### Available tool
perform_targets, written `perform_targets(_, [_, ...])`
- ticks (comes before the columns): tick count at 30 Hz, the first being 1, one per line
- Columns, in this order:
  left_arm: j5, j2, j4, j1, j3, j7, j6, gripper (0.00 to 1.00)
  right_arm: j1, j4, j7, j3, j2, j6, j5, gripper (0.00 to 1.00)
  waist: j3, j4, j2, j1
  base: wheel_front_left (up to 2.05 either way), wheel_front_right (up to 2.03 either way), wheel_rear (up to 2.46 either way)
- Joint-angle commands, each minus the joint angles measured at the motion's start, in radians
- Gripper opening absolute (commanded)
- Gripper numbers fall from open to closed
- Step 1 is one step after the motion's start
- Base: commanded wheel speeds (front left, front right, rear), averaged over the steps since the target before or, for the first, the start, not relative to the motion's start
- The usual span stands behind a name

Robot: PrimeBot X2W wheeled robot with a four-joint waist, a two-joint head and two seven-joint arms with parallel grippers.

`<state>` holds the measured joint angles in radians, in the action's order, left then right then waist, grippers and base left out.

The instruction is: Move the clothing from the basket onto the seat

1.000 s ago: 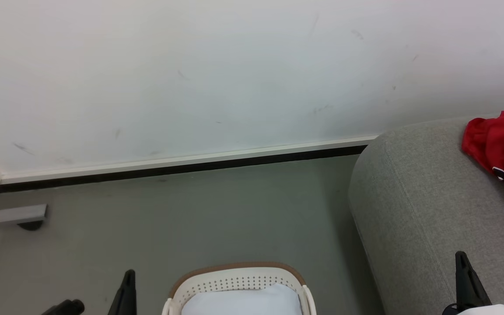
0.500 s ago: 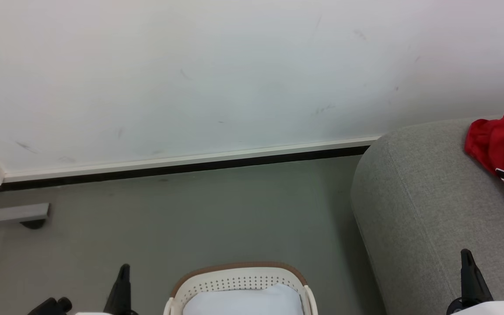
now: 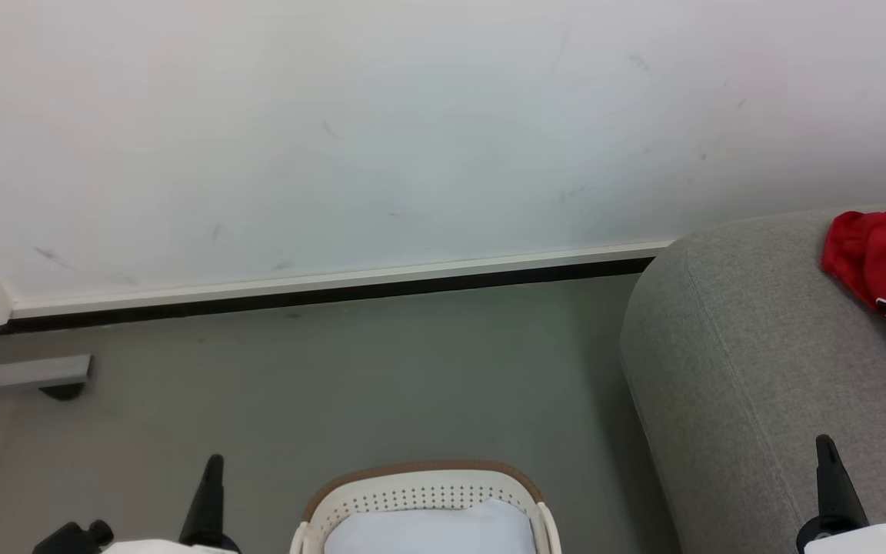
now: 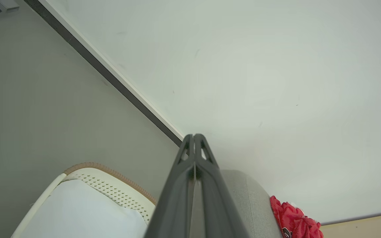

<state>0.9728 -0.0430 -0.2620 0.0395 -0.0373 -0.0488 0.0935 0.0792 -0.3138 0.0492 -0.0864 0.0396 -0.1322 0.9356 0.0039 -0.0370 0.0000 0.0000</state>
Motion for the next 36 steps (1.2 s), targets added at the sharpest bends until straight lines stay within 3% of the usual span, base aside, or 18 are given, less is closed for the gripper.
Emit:
perform_targets(1, [0.037, -0.007, 0.011, 0.023, -0.009, 0.008, 0.006, 0.0, 0.022, 0.018, -0.007, -0.005, 0.012, 0.001, 0.032, 0.0, 0.0, 0.001, 0.0, 0.0, 0.0, 0.0, 0.0])
perform_targets(36, [0.373, -0.009, 0.015, 0.053, -0.048, 0.096, 0.024, 0.0, 0.03, 0.048, -0.096, -0.019, 0.014, 0.002, 0.392, 0.0, -0.001, 0.018, 0.0, 0.0, 0.0, 0.0, 0.0])
